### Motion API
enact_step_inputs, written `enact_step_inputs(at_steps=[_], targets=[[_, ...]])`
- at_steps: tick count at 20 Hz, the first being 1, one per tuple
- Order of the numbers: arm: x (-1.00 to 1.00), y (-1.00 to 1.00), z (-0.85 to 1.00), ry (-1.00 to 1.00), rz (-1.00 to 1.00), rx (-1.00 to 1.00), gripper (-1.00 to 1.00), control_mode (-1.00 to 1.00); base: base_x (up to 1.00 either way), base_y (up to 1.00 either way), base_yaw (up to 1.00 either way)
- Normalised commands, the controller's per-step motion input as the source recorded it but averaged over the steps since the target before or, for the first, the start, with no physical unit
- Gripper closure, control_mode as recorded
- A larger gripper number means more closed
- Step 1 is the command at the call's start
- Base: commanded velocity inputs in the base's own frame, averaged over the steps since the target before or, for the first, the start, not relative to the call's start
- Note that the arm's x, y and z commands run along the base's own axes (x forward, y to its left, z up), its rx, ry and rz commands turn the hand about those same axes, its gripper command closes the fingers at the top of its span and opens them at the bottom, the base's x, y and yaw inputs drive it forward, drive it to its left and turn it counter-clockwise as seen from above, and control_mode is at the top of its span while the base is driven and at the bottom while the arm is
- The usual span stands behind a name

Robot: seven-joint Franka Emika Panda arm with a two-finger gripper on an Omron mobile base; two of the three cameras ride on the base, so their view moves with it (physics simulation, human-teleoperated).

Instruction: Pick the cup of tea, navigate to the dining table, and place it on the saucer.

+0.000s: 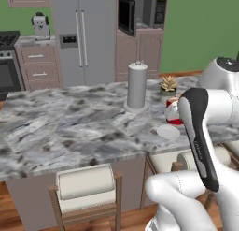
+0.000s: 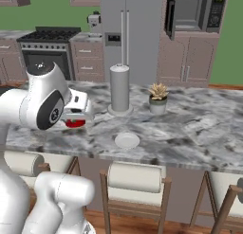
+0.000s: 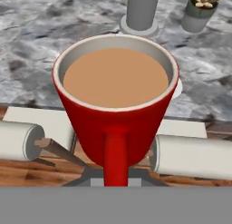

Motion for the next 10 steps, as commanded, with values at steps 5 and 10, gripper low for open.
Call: enact_step_inputs(at_steps=[5, 10], targets=[[1.0, -0.16, 0.05, 0.35, 0.12, -0.03, 1.0, -1.0, 0.0, 0.0, 0.0], [1.0, -0.75, 0.0, 0.28, 0.18, 0.0, 1.0, -1.0, 0.0, 0.0, 0.0]])
